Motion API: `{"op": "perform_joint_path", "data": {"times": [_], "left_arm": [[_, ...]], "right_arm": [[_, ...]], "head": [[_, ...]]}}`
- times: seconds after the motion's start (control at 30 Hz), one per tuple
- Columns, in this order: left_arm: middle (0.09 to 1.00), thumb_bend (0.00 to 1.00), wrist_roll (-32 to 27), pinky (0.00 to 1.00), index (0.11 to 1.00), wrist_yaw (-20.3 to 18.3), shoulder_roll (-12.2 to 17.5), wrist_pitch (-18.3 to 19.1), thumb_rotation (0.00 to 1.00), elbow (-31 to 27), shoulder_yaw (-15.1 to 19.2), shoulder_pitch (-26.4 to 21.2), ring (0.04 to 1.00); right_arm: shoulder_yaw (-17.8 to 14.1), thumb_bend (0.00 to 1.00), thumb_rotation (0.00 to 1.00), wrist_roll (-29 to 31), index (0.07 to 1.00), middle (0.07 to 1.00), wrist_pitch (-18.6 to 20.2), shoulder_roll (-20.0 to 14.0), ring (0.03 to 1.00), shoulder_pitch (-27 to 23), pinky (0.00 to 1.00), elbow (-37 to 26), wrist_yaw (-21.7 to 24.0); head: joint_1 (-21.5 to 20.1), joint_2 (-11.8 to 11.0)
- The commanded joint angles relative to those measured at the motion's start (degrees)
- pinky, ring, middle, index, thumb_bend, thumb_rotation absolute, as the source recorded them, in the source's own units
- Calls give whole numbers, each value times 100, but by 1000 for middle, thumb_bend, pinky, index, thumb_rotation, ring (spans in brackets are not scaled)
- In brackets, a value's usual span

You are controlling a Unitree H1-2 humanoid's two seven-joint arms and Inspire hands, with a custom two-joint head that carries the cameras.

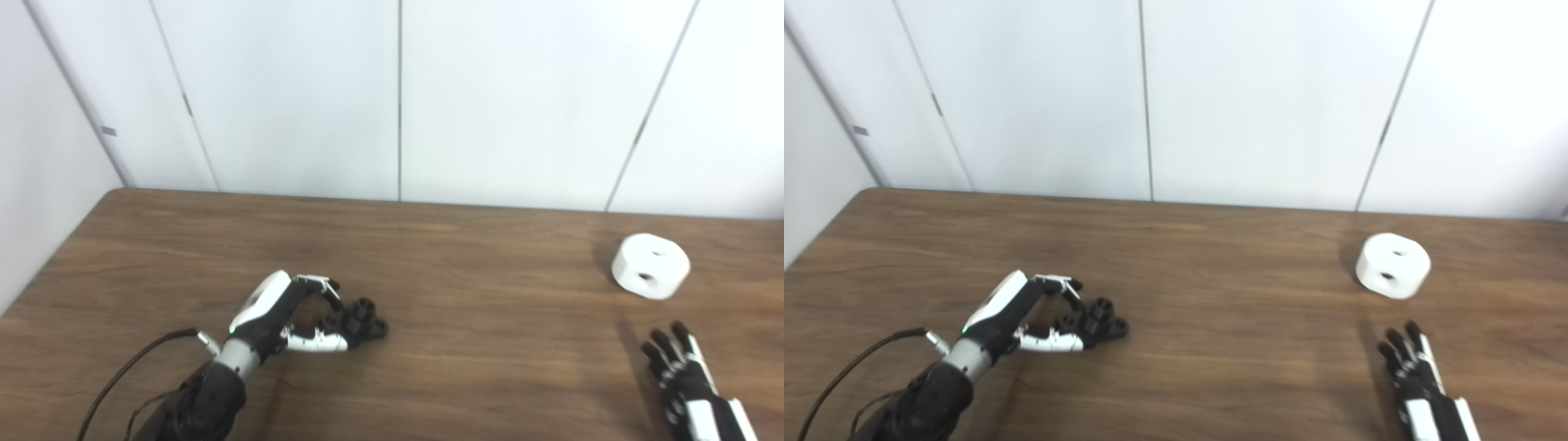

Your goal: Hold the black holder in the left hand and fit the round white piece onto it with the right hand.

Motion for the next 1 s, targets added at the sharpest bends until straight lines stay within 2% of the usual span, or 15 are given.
{"op": "perform_joint_path", "data": {"times": [0.0, 0.27, 0.47, 0.97], "left_arm": [[817, 517, 42, 885, 486, -259, -54, 108, 56, -224, -158, 159, 923], [820, 518, 421, 851, 486, -248, -232, -200, 56, -462, -618, 560, 921], [829, 519, 753, 857, 487, -279, -291, -415, 57, -374, -903, 709, 924], [825, 518, 2091, 933, 487, -312, -293, -885, 56, -68, -1418, 665, 926]], "right_arm": [[28, 676, 866, -56, 1000, 949, 24, 180, 940, -2, 1000, -213, -120], [188, 660, 883, -205, 1000, 945, 158, 204, 936, 7, 999, -411, -280], [265, 635, 897, -204, 1000, 946, 234, 187, 946, -4, 1000, -493, -338], [325, 630, 912, -197, 1000, 931, 415, 174, 950, 23, 1000, -707, -406]], "head": [[-74, 37], [-271, 182], [-331, 274], [-394, 416]]}}
